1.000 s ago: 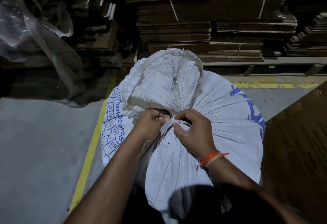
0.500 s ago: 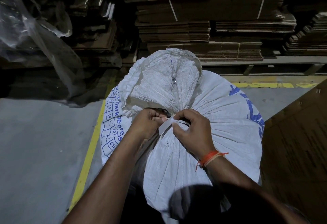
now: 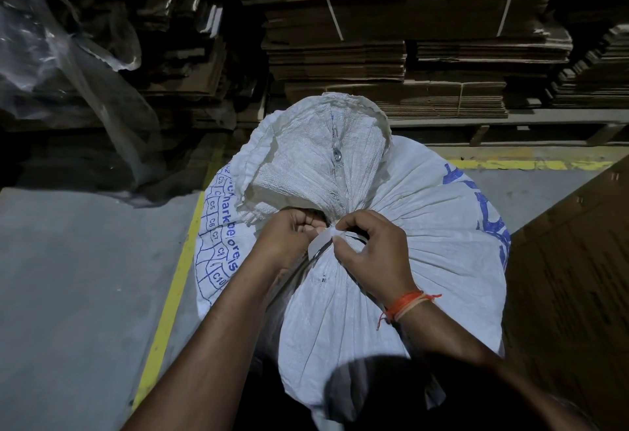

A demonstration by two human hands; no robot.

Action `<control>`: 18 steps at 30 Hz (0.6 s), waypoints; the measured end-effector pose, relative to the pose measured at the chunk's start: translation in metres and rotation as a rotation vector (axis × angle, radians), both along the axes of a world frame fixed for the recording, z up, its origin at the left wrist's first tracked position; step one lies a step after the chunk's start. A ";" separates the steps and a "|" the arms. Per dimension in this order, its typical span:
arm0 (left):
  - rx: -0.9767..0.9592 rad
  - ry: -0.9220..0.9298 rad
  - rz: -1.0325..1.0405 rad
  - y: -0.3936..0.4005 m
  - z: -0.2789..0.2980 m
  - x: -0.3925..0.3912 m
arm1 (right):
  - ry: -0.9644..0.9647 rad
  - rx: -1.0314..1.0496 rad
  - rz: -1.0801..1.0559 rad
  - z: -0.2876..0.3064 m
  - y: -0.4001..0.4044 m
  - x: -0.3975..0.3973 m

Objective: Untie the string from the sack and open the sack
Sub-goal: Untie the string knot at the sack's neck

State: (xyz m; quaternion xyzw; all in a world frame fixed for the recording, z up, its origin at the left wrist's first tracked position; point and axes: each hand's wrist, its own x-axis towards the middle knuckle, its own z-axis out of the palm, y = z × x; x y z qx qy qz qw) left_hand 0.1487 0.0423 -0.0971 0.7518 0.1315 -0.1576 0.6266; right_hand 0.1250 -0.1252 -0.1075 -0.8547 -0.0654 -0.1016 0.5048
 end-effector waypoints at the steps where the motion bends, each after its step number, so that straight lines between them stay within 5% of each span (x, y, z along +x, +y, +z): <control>1: 0.007 -0.002 0.001 0.000 0.000 0.000 | 0.001 0.002 0.000 0.000 0.000 0.000; 18: 0.021 0.002 0.050 -0.001 0.001 -0.001 | 0.003 -0.014 0.004 0.000 0.000 -0.001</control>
